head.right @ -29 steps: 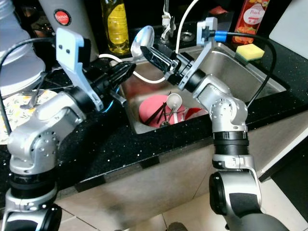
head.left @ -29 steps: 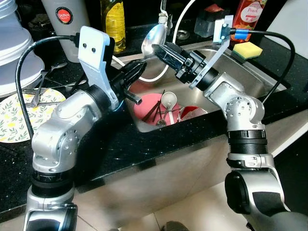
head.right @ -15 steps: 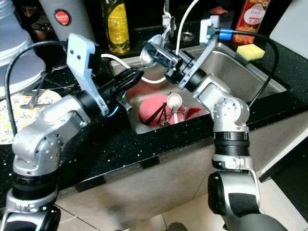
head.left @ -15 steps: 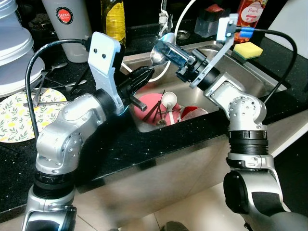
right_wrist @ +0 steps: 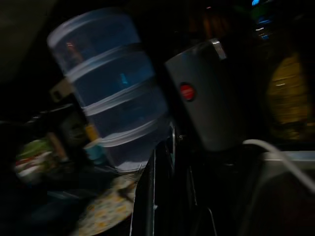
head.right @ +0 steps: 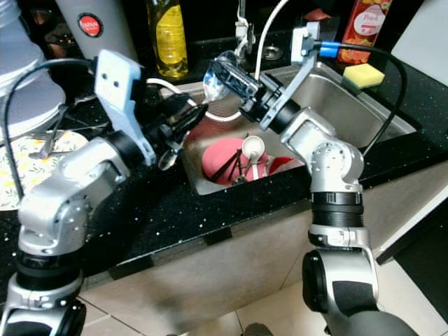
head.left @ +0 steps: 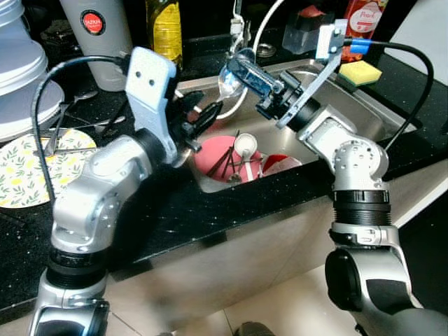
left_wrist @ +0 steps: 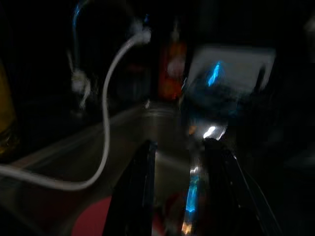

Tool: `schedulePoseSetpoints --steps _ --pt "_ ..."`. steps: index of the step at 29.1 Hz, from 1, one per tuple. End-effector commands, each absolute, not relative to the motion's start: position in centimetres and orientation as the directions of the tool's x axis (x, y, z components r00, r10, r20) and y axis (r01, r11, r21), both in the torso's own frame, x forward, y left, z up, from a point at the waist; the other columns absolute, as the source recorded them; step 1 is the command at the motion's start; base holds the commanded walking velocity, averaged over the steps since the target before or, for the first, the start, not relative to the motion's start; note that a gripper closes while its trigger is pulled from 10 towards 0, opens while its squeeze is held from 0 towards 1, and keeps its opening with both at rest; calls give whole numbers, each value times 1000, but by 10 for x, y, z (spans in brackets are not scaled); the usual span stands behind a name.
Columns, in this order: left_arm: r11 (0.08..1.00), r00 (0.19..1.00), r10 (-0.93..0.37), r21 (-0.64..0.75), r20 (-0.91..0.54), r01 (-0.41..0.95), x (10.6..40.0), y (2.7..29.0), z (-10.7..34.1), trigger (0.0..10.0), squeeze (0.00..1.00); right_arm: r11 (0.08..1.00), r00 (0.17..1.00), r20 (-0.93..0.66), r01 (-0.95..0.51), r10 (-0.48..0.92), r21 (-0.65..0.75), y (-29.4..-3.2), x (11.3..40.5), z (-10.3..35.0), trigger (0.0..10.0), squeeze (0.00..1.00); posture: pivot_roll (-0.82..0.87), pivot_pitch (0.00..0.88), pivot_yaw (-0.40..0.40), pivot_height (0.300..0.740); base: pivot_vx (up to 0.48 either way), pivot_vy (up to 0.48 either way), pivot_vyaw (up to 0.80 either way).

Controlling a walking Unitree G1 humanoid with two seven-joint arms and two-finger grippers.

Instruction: Kitchen organization

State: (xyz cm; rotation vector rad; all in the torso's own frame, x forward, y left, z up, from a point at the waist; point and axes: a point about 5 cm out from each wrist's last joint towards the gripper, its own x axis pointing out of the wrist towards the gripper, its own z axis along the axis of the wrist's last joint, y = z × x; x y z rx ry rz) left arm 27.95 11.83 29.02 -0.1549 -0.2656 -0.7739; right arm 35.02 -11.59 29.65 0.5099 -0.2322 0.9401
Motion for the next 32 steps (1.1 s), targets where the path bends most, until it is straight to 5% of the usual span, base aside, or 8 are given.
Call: schedulePoseSetpoints --steps 1,5,10,16,24,25,26,32 --pt "665 635 -676 -62 373 744 269 124 300 10000 0 574 645 396 -763 654 296 -122 358 297 10000 0 4 20 -8 740 0 0 0" --pt "667 627 -616 -108 477 737 261 144 309 10000 0 771 786 352 -598 509 219 -134 376 296 10000 0 4 20 -8 740 0 0 0" --pt "727 694 -566 -126 444 674 264 154 303 10000 0 871 848 259 -489 462 49 -128 392 281 10000 0 13 20 -16 740 0 0 0" --pt "734 713 -558 -148 425 663 264 154 298 10000 0 872 854 188 -487 485 -39 -114 397 265 10000 0 21 15 -27 740 0 0 0" --pt "760 755 -527 -180 390 624 264 157 292 10000 0 765 784 -63 -617 617 -185 -82 395 215 10000 0 36 11 -43 740 0 0 0" --pt "762 757 -525 -182 388 621 264 157 291 10000 0 763 786 -84 -616 613 -196 -81 396 210 10000 122 36 10 -44 740 0 0 0" --pt "765 761 -522 -185 384 617 263 156 290 10000 0 765 790 -104 -611 604 -202 -80 396 204 10000 949 40 8 -44 740 0 0 0" --pt "772 773 -516 -190 369 606 263 154 287 10000 0 792 790 70 -600 609 -113 -79 395 219 10000 1000 44 4 -45 740 0 0 0"
